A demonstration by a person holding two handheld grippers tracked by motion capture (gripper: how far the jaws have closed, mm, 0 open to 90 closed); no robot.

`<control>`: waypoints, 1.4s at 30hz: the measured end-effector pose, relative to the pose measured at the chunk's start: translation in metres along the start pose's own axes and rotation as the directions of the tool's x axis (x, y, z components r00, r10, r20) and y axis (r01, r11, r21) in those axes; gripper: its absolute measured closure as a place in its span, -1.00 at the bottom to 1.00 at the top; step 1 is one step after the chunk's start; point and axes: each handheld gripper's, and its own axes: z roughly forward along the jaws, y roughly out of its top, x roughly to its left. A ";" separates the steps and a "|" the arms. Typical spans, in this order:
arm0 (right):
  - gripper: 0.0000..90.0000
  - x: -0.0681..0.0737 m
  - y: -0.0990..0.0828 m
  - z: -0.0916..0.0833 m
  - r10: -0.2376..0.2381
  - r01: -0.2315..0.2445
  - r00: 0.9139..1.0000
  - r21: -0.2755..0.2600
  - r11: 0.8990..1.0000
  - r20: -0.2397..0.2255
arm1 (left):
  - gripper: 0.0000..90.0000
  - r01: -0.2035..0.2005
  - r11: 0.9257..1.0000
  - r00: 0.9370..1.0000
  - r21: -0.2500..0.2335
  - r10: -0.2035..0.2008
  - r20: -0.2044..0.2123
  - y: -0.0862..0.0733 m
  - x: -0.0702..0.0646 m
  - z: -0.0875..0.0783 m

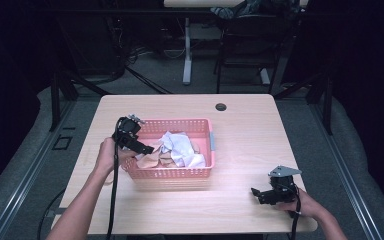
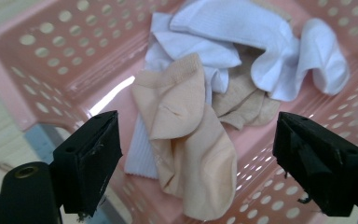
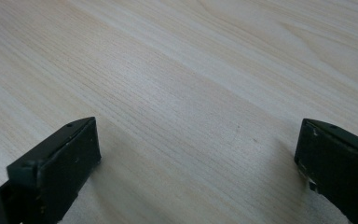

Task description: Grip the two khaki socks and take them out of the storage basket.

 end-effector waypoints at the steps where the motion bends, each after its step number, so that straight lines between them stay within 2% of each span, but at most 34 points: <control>1: -1.00 0.000 0.000 0.000 0.000 0.000 1.000 0.003 1.000 -0.001 | -0.63 0.000 1.000 1.000 0.010 0.000 0.001 0.000 0.000 0.004; 7: -1.00 0.000 0.000 0.000 -0.001 0.001 1.000 0.003 1.000 -0.001 | -0.44 0.001 0.998 1.000 0.055 -0.002 0.014 0.000 0.001 0.022; 10: -1.00 0.000 0.000 0.000 -0.001 0.001 1.000 0.001 1.000 -0.001 | -0.30 -0.009 0.996 1.000 0.091 0.010 -0.009 0.000 -0.002 0.030; 13: -1.00 0.000 0.000 0.000 -0.001 0.001 1.000 0.003 1.000 -0.001 | -0.20 0.000 0.994 0.999 0.108 0.003 -0.032 0.001 0.000 0.033; 16: -1.00 0.000 0.000 0.000 0.000 0.000 1.000 0.005 1.000 -0.001 | -0.09 0.008 0.992 1.000 0.130 -0.004 -0.028 0.000 0.002 0.037; 19: -1.00 0.000 0.000 0.000 0.000 0.000 1.000 0.005 1.000 -0.001 | 0.08 0.010 0.990 1.000 0.141 -0.007 -0.023 -0.002 0.002 0.039; 20: -1.00 0.000 0.000 0.000 0.001 -0.001 1.000 0.003 1.000 0.000 | 0.14 -0.003 0.987 1.000 0.161 0.005 -0.015 -0.003 0.002 0.040; 23: -1.00 0.000 0.000 0.000 -0.001 0.001 1.000 0.002 1.000 -0.001 | 0.45 -0.024 0.984 1.000 0.178 0.026 -0.010 -0.005 -0.001 0.042; 25: -1.00 0.000 0.000 0.000 0.000 0.000 1.000 0.005 1.000 -0.001 | 0.63 -0.029 0.984 1.000 0.177 0.030 -0.005 -0.006 -0.003 0.042; 29: -1.00 0.000 0.000 0.000 0.001 -0.001 1.000 0.006 1.000 -0.001 | 0.87 -0.027 0.990 1.000 0.141 0.028 -0.004 -0.007 -0.002 0.038; 32: -1.00 0.000 0.000 0.000 0.001 -0.001 1.000 0.006 1.000 -0.001 | 0.89 -0.021 0.991 1.000 0.129 0.021 -0.003 -0.007 0.000 0.032; 35: -1.00 0.000 0.000 0.000 0.000 0.000 1.000 0.005 1.000 -0.001 | 0.91 -0.016 0.996 1.000 0.086 0.018 -0.015 -0.004 0.002 0.017; 37: -1.00 0.000 0.000 0.000 0.000 0.000 1.000 0.000 1.000 0.000 | 0.92 -0.020 0.997 0.999 0.070 0.022 -0.031 -0.003 0.002 0.009; 42: -1.00 0.000 0.000 0.000 0.000 0.000 1.000 0.003 1.000 -0.001 | 0.93 -0.023 0.999 0.999 0.033 0.024 -0.038 0.000 0.004 -0.009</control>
